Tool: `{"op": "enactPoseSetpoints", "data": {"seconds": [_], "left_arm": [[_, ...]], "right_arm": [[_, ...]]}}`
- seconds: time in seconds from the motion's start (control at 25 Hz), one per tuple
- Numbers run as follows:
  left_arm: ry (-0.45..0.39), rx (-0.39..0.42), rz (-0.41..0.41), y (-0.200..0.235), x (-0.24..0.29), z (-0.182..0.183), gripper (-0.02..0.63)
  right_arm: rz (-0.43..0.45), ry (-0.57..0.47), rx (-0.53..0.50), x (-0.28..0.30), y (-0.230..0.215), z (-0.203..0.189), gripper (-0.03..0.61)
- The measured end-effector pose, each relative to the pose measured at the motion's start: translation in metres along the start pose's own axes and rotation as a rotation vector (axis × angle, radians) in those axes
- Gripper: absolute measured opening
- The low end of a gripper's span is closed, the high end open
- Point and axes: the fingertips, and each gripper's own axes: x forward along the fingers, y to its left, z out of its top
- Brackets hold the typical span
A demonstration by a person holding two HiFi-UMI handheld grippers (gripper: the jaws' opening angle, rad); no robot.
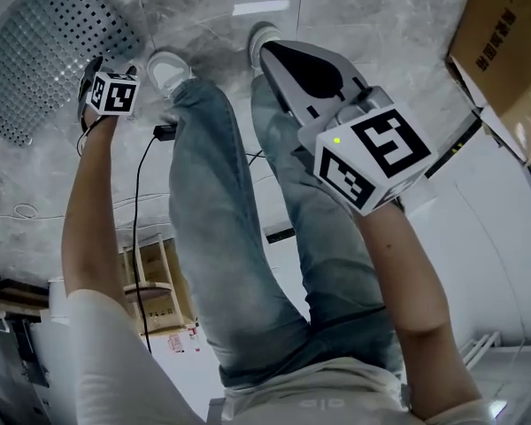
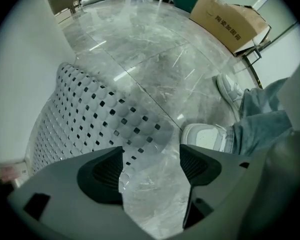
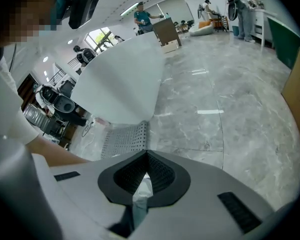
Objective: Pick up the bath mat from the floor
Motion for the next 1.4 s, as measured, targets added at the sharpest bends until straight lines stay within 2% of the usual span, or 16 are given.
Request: {"op": "enactPoseSetpoints", "data": {"seconds": [0.16, 0.52, 0.72, 0.84, 1.0, 1.2, 1.32, 1.4], "left_arm": [[0.045, 0.068, 0.020, -0.005, 0.027, -0.002, 0.366], [0.117, 0.114, 0.194, 0.004, 0.061, -0.004, 0.377], [0.135, 0.082, 0.264, 0.021, 0.056, -0.014, 0.371], [0.142, 0.081, 0.277, 0.021, 0.054, -0.012, 0.353], [0.147, 0.111, 0.269, 0.018, 0.049, -0.015, 0.308], [0.133, 0.194, 0.347, 0.026, 0.029, -0.013, 0.203], [0.098, 0.189, 0.342, 0.024, 0.017, -0.007, 0.151], [0.115, 0.161, 0.348, 0.027, 0.011, -0.015, 0.123]], "right_arm": [[0.000, 0.008, 0.019, 0.007, -0.006, -0.009, 0.025], [-0.001, 0.023, 0.035, 0.015, -0.017, -0.024, 0.025], [0.000, 0.025, 0.044, 0.019, -0.006, -0.025, 0.025], [0.005, 0.027, 0.039, 0.018, -0.009, -0.025, 0.025], [0.009, 0.029, 0.031, 0.016, -0.007, -0.024, 0.025], [0.024, 0.023, 0.022, 0.014, -0.004, -0.020, 0.025], [0.033, 0.018, 0.016, 0.012, -0.002, -0.018, 0.025], [0.039, 0.015, 0.016, 0.010, 0.001, -0.016, 0.025]]}}
